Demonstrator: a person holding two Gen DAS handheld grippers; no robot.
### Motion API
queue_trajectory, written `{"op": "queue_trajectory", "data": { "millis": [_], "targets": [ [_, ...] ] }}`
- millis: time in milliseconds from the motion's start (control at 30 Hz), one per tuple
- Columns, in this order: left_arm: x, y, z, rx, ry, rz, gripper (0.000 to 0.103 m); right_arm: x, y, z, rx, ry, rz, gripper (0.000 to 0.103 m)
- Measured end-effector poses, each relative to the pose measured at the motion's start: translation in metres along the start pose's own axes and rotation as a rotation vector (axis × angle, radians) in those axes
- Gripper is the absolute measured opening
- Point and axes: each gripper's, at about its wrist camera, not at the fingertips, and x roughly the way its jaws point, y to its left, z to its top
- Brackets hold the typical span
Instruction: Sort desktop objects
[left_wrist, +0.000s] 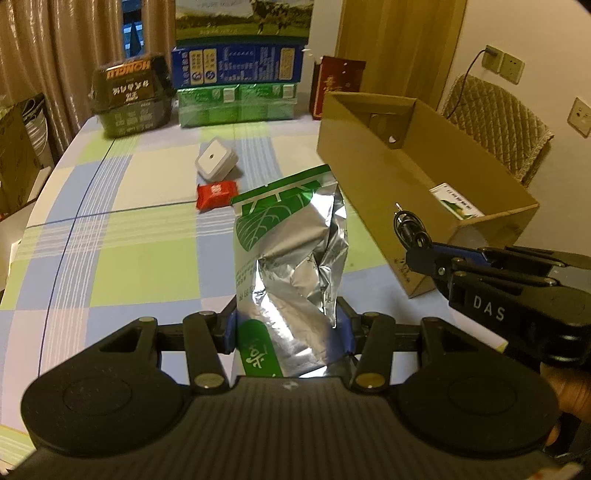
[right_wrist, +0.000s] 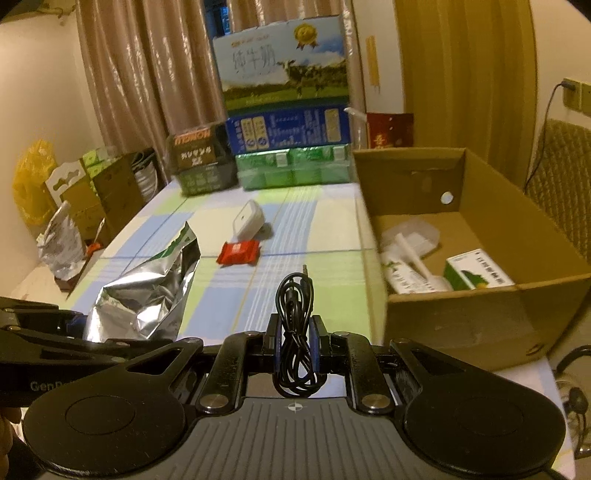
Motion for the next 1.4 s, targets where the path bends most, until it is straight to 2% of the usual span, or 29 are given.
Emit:
{"op": "queue_trajectory", "data": {
  "millis": [600,1067,1400],
  "targets": [
    [-0.018,-0.037,0.015,0.053,-0.043,-0.045,0.045,-0.038,-0.034,0.023,0.029,-0.078,-0.051,0.012],
    [0.007,-0.099,0.069,0.125,-0.071,-0.131,0.045,-0.048,-0.113,0.055,0.084,-0.131,-0.169,0.012],
    [0.037,-0.143,0.108,0.163,-0.079,-0.174,0.045,-0.037,-0.156,0.072,0.099,-0.147,-0.201,0.012]
  ]
}}
